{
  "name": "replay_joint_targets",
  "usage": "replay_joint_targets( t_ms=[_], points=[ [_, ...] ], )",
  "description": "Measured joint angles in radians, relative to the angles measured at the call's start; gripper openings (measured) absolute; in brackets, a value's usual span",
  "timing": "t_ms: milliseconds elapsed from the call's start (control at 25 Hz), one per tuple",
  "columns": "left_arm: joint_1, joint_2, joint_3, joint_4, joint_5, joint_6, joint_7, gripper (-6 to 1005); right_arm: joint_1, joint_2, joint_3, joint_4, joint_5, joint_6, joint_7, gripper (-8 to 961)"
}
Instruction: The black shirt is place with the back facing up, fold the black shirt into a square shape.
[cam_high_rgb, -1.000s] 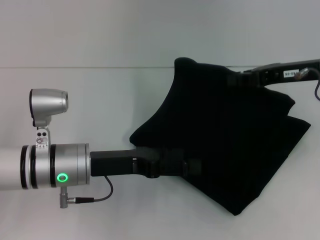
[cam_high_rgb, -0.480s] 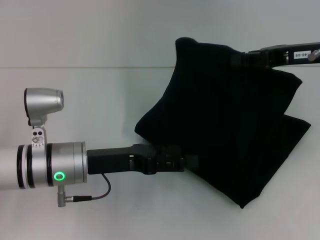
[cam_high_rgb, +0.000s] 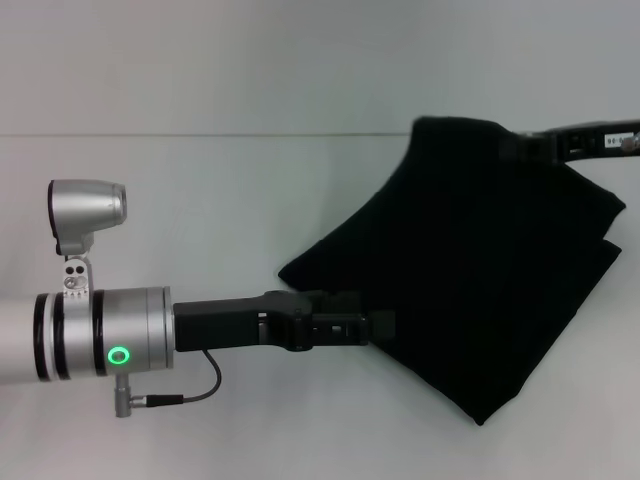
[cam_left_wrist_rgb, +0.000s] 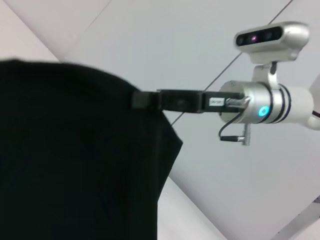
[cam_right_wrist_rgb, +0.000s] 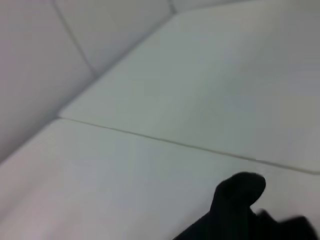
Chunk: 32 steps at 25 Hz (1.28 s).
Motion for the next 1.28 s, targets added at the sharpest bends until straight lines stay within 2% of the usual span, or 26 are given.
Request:
replay_joint_targets(
  t_ms=[200, 680, 880, 1080, 1280],
  points=[
    [0.005, -0.001, 0.001, -0.001, 0.006, -0.002, 0.000, 846, 0.004, -0.007, 0.000, 0.051, -0.044, 0.068, -0.001, 50],
    [0.013, -0.008, 0.001, -0.004, 0.005, -0.028, -0.001, 841, -0.001, -0.007, 0.002, 0.135, -0.110, 0.214, 0.016, 49],
    [0.007, -0.013, 0.000, -0.004, -0.003, -0.088, -0.023, 839, -0.018, -0.007, 0.006, 0.138, -0.110, 0.240, 0.022, 52],
    [0.001, -0.021, 0.000, -0.004, -0.030, -0.163, -0.039, 837, -0.037, 0.004, 0.029, 0.131, -0.106, 0.299, 0.023, 65],
    [-0.007, -0.023, 0.002, -0.024, -0.064, -0.253, -0.091, 835, -0.030, 0.001, 0.049, 0.127, -0.104, 0.294, 0.025, 277]
  ],
)
